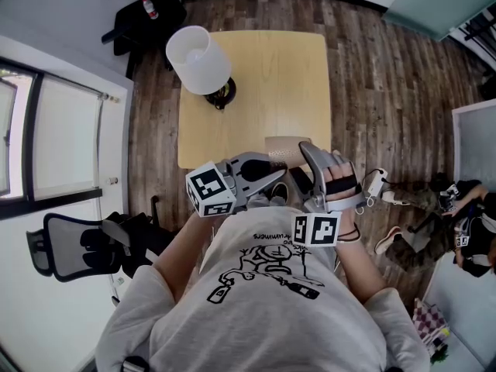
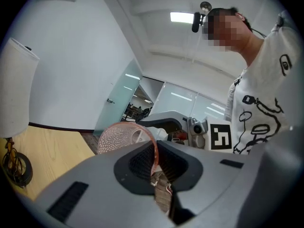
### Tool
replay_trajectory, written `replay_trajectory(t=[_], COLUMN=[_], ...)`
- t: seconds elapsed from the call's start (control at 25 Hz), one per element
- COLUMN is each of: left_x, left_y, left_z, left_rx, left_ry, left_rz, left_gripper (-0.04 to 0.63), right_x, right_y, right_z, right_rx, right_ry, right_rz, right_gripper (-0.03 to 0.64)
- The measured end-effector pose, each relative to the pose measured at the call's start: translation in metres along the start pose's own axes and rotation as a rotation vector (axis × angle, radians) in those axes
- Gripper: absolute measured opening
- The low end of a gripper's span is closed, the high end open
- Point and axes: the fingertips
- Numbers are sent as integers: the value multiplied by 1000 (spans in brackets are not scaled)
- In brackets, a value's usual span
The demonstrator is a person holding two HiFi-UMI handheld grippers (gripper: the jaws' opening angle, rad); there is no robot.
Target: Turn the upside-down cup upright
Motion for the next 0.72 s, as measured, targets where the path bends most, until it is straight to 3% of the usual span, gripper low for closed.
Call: replay_trajectory(t=[0.24,0.4,0.6,0.72], left_x=[11,9,3,0], left_y=[-2,-1,6,12], left_z=[-5,-7,-2,3], left_rx=[-19,-16,16,57], left_ry=[-30,-9,39,87], left_rz=[-3,-26,-65,-81], left_gripper=[20,24,199,268], right_x=[0,1,9,16], right_y=[-4,-8,-13,-15], right_z=[-7,-8,-7,-3], right_rx=[-30,-30,-29,11], right_ry=[-8,-14,-52,-75], right_rz=[24,-1,-71,-178], right_gripper=[328,327,327,327])
Point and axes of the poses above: the fingertips, and each gripper's own axes: z backward along the fingers, x to its right, y out of its top, and after that the axes turned 6 degrees about -z, right-handed
